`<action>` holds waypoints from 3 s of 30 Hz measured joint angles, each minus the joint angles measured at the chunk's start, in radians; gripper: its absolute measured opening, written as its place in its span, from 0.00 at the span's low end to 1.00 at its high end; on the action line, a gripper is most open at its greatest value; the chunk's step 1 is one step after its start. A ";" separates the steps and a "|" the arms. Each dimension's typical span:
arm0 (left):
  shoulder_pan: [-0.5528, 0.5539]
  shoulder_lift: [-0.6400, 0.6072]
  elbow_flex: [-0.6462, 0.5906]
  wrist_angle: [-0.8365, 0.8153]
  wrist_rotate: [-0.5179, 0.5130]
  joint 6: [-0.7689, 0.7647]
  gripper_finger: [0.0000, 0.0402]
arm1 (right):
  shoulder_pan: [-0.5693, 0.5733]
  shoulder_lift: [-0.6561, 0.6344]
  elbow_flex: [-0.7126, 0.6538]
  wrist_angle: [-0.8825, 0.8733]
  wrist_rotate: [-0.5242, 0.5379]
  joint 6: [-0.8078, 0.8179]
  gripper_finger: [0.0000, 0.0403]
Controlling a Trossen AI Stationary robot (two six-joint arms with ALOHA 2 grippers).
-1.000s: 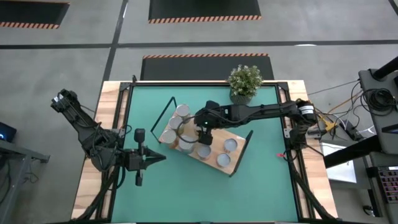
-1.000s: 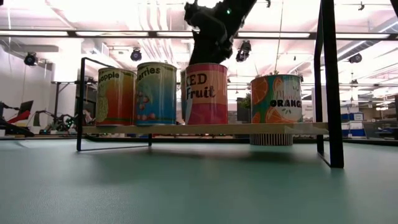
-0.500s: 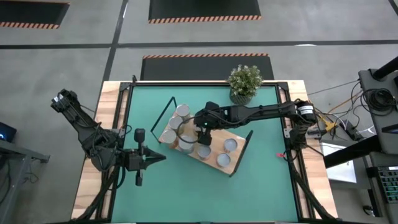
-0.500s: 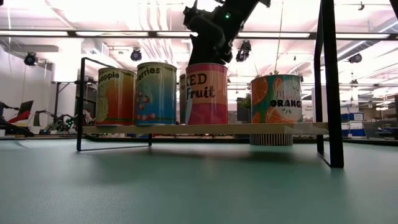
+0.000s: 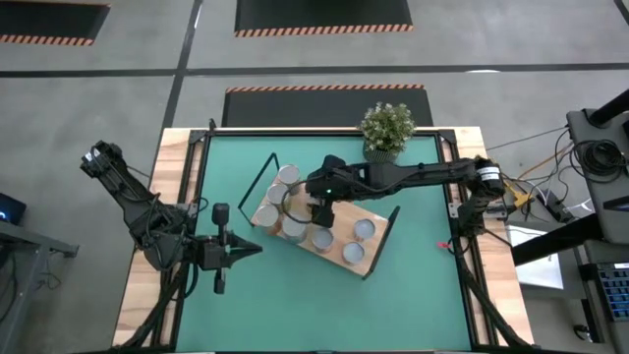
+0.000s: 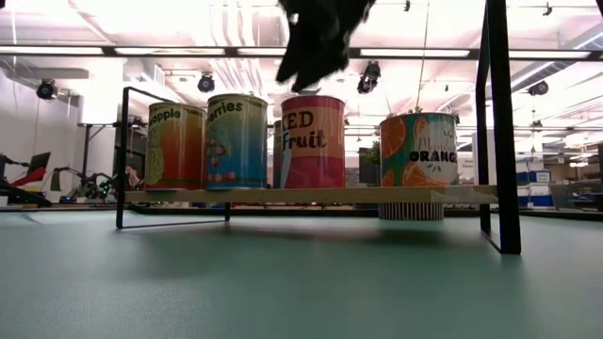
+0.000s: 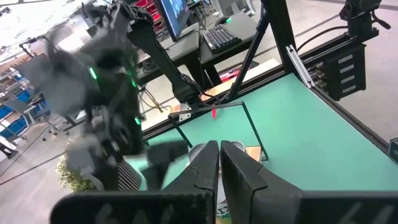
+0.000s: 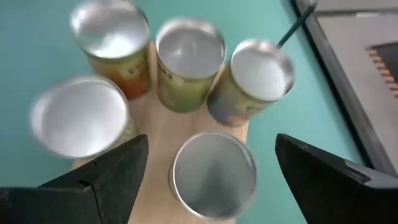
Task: Pick and place cans onto a shelf
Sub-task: Put the canned tomatoes on the shelf
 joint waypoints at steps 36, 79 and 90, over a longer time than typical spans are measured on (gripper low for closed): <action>0.000 0.000 0.000 0.001 0.000 0.040 0.00 | -0.095 -0.018 -0.012 -0.161 -0.027 -0.006 0.02; 0.000 0.000 0.000 0.000 0.000 0.044 0.00 | -0.050 0.009 -0.029 -0.135 -0.071 0.045 0.02; 0.000 0.000 0.000 -0.003 0.000 0.044 0.00 | 0.009 -0.021 -0.029 -0.159 -0.124 0.105 0.02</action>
